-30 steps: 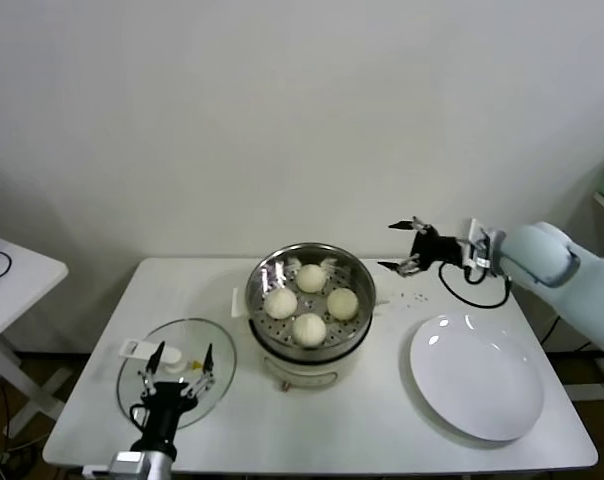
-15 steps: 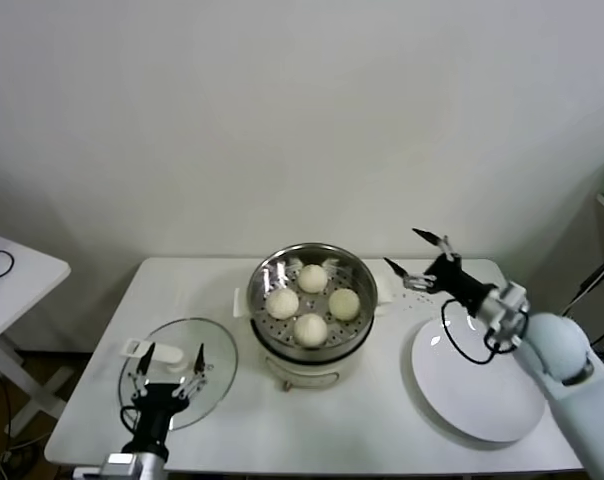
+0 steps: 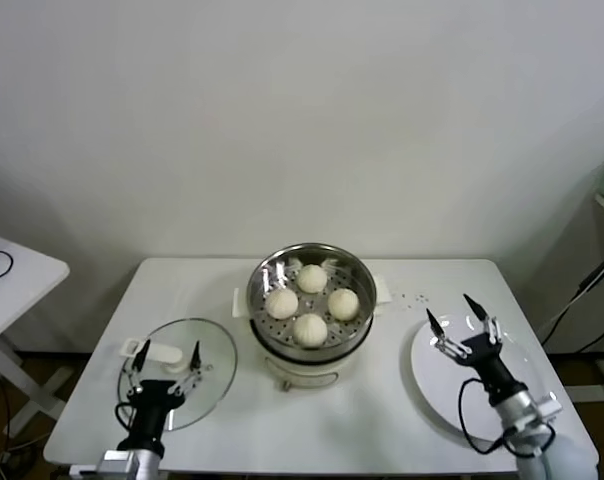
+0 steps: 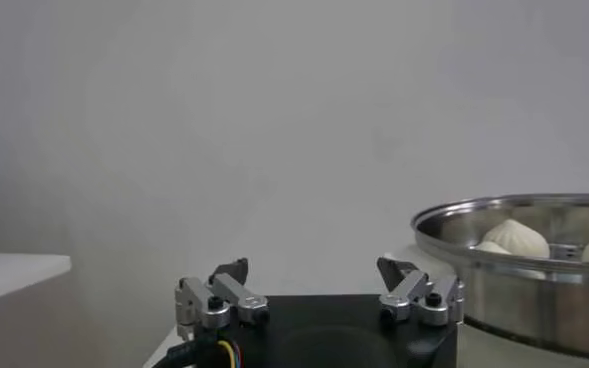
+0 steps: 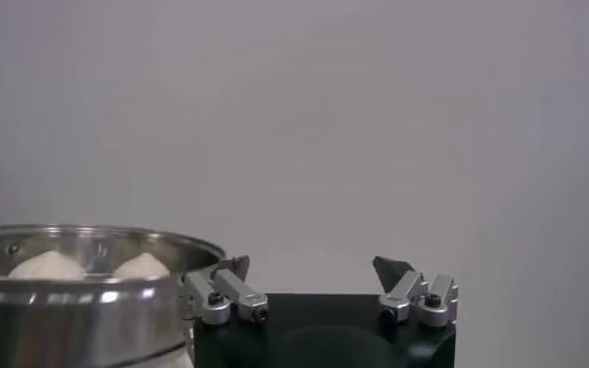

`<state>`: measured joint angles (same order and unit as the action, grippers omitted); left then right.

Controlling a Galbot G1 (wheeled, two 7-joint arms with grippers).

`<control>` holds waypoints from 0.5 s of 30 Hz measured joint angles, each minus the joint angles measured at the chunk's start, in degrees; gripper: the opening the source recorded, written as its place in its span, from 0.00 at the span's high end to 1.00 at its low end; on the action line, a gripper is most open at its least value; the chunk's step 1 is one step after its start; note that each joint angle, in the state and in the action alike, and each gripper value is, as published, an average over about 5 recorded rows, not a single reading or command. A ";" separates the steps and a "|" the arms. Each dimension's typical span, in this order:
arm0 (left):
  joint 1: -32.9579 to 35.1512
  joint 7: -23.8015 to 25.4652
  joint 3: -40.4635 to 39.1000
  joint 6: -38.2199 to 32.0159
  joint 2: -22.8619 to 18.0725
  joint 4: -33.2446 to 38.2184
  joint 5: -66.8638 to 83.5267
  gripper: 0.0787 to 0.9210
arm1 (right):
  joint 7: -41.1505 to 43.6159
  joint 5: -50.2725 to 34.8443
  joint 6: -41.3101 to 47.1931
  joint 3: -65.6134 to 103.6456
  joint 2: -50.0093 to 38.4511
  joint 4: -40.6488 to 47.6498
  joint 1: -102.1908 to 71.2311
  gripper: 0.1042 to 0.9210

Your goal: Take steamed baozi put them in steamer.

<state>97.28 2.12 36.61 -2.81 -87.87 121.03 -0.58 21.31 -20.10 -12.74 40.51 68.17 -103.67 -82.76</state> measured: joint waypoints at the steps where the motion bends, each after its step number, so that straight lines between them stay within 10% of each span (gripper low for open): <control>1: -0.01 0.07 0.12 -0.05 -0.02 -0.13 -0.01 0.12 | -0.06 0.08 -0.64 0.31 1.05 -0.01 -1.03 0.12; 15: -0.35 0.96 1.60 -0.52 -0.14 -0.88 0.18 0.12 | -0.79 0.48 -7.24 2.14 9.57 -0.26 -10.12 0.12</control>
<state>96.94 3.08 38.21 -3.33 -88.01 120.15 -0.40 20.52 -19.62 -19.99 42.65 77.74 -103.93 -92.88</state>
